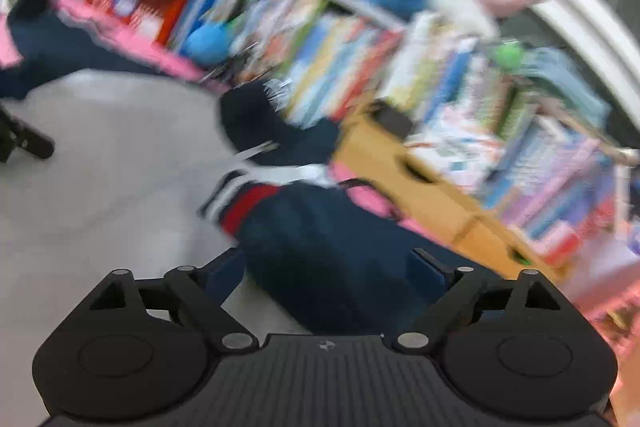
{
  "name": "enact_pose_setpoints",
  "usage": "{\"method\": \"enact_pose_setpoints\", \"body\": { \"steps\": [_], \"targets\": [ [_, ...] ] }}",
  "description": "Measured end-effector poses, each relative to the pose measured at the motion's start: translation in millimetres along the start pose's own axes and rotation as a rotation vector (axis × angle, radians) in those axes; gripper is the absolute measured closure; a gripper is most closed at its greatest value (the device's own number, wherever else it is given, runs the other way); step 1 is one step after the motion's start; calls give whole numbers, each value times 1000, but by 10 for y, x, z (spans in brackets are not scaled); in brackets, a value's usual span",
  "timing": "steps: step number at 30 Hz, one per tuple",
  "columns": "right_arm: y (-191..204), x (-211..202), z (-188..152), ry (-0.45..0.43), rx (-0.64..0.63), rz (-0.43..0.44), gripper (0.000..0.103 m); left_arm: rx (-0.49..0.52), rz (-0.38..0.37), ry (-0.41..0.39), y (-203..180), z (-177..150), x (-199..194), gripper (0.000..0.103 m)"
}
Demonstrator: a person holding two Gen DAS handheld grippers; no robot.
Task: Fold clothes
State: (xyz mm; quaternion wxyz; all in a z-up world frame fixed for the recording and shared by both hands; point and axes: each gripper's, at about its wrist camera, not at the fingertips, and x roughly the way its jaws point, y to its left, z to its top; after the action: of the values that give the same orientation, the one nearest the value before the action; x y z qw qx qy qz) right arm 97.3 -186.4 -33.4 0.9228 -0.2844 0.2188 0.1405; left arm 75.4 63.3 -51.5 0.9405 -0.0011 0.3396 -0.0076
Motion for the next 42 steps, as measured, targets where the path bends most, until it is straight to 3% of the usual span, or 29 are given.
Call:
{"method": "enact_pose_setpoints", "body": {
  "steps": [1, 2, 3, 4, 5, 7, 10, 13, 14, 16, 17, 19, 20, 21, 27, 30, 33, 35, 38, 40, 41, 42],
  "targets": [
    [14, 128, 13, 18, 14, 26, 9, -1, -1, 0, 1, 0, 1, 2],
    [17, 280, 39, 42, 31, 27, 15, -1, -3, 0, 2, 0, 1, 1],
    [-26, 372, 30, 72, 57, 6, 53, -2, -5, 1, 2, 0, 3, 1],
    [-96, 456, 45, 100, 101, -26, 83, -3, -6, 1, 3, 0, 4, 1],
    [-189, 510, 57, 120, 144, -61, 90, -3, -8, 1, 5, 0, 5, 1],
    [-554, 353, 46, 88, 219, -176, 93, 0, -8, 3, 1, 2, 8, 0],
    [-1172, -51, -130, 40, 152, -535, 93, 2, -6, 3, -1, 2, 10, 0],
    [-1986, -162, -503, 127, 111, -864, 93, 3, -4, 3, -3, 1, 11, 0],
    [-2306, -153, -692, 210, 141, -914, 91, 4, -3, 3, -3, 0, 11, 0],
    [-2828, -145, -1071, 383, 315, -901, 78, 5, -2, 3, -5, -2, 12, 0],
    [-2931, -177, -1199, 416, 401, -887, 69, 6, -1, 3, -8, -2, 13, 0],
    [-2872, -293, -1358, 372, 507, -894, 12, 7, 0, 3, -8, -3, 13, 0],
    [-2741, -308, -1360, 335, 495, -890, 4, 7, 0, 3, -7, -3, 13, 0],
    [-2593, -315, -1340, 298, 477, -872, 6, 8, -1, 3, -6, -3, 13, 0],
    [-1241, -159, -632, 87, 219, -407, 12, 10, 1, 2, -6, -6, 17, 0],
    [-448, -60, -261, -24, 20, -189, 12, 11, 0, 1, 1, -8, 21, 0],
    [6, 70, -165, -51, -193, -157, 13, 12, 0, 0, 6, -9, 24, 0],
    [-69, 204, -297, -10, -242, -183, 15, 12, -1, 0, 9, -12, 27, 0],
    [-604, 309, -607, 83, -105, -258, 17, 17, -7, -2, 14, -15, 31, 0],
    [-1141, 423, -920, 156, 74, -307, 0, 22, -7, -3, 14, -19, 32, 0],
    [-1416, 438, -1105, 177, 180, -309, 1, 21, -7, -3, 18, -20, 33, 0],
    [-1619, 467, -1244, 222, 222, -373, 1, 20, -3, -4, 20, -21, 32, 0]
  ]
}}
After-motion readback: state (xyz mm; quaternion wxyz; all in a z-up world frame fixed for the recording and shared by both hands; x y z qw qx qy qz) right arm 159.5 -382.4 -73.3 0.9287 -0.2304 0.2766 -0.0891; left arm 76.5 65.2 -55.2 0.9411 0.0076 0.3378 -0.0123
